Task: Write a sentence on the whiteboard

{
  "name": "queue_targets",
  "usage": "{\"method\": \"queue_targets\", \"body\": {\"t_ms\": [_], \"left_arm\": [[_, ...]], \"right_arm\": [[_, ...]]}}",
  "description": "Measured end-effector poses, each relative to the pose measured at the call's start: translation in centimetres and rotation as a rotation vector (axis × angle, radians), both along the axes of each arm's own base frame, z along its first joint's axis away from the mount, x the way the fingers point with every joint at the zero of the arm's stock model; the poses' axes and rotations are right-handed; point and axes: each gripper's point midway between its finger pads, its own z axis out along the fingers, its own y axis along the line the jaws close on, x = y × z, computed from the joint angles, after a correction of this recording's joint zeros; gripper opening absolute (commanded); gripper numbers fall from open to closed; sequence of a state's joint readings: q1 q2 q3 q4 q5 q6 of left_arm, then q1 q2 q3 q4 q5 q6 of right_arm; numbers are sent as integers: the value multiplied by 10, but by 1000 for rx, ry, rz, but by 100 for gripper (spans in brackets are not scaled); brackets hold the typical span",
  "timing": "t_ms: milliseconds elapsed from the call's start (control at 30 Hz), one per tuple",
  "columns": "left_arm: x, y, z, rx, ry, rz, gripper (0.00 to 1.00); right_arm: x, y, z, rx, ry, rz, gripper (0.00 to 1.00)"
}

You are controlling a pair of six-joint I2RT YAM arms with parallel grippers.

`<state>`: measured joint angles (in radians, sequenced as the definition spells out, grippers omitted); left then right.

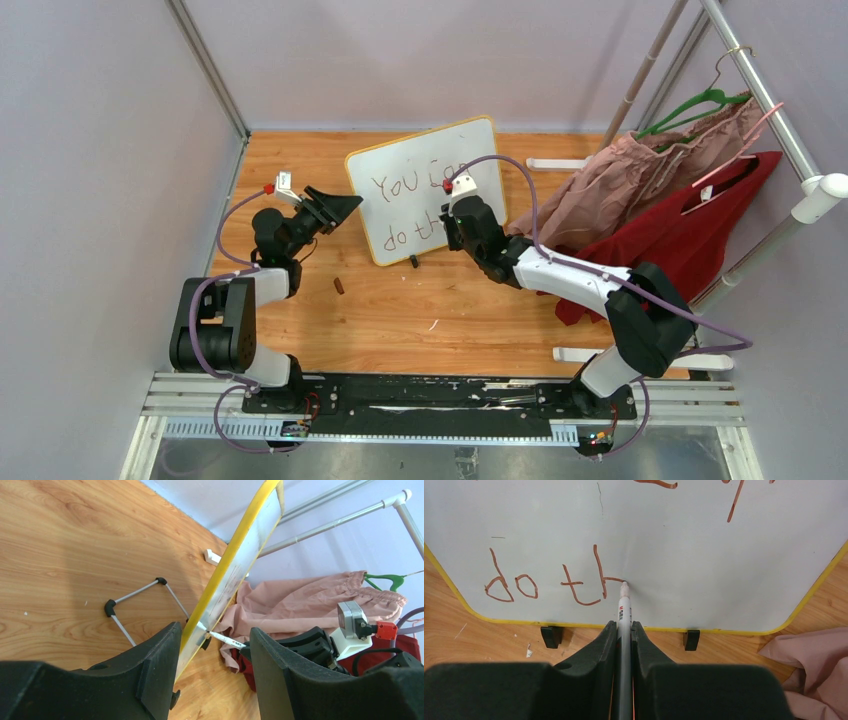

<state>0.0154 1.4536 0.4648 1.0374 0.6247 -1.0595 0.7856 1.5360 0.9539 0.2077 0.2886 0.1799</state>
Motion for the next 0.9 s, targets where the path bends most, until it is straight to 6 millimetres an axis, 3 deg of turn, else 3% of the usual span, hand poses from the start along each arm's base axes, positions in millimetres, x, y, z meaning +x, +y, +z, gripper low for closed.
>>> {"method": "queue_targets", "body": {"t_ms": [667, 900], "left_arm": [[0, 0, 0, 0, 0, 0, 58], [0, 0, 0, -2, 2, 0, 57]], "right_arm": [[-10, -5, -17, -19, 36, 20, 0], [-14, -13, -11, -14, 25, 10, 0]]}}
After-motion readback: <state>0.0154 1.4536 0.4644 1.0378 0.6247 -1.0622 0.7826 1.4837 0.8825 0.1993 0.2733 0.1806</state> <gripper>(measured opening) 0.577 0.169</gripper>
